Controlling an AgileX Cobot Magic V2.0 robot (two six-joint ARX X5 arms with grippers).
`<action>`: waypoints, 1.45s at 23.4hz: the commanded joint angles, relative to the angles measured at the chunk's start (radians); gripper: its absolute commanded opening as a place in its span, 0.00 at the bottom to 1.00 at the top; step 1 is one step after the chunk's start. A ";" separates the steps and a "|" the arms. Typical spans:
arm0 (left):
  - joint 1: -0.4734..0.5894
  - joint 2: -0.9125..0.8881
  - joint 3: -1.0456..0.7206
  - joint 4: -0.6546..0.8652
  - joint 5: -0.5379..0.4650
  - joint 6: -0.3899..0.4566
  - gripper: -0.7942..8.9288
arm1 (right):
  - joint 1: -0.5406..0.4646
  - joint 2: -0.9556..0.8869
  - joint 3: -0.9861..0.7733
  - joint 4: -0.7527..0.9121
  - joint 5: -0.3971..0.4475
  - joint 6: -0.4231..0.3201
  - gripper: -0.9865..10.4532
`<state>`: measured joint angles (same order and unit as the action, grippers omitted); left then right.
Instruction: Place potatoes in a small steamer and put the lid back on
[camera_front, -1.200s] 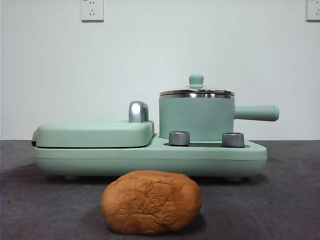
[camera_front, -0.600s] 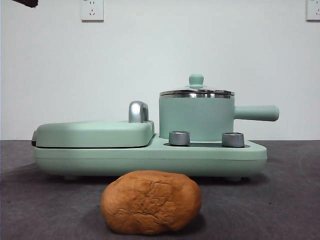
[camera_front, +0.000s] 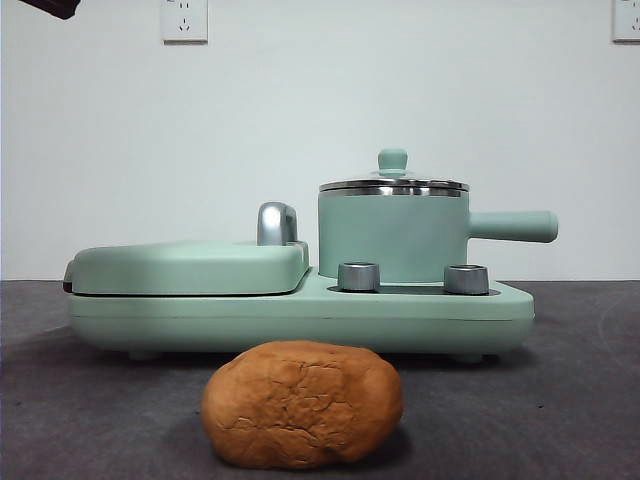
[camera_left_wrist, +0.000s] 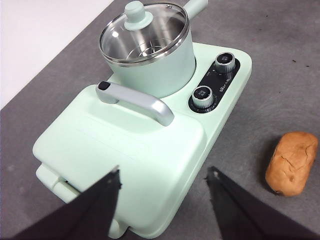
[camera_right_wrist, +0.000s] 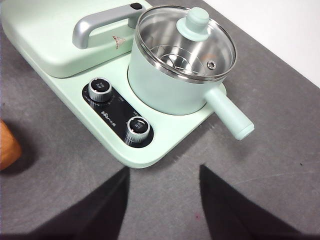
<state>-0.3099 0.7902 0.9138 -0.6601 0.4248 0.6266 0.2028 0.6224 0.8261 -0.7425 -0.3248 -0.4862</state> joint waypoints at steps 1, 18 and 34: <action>-0.005 0.007 0.022 0.023 0.002 0.004 0.40 | 0.005 0.003 0.018 0.009 0.005 0.015 0.30; -0.116 0.252 0.026 0.451 -0.078 -0.238 0.40 | 0.005 0.004 0.018 0.029 0.011 0.126 0.30; -0.217 0.692 0.253 0.660 -0.085 -0.391 0.40 | 0.005 0.004 0.018 0.047 0.011 0.146 0.30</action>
<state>-0.5171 1.4578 1.1313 -0.0113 0.3393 0.2584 0.2028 0.6224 0.8261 -0.7059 -0.3134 -0.3576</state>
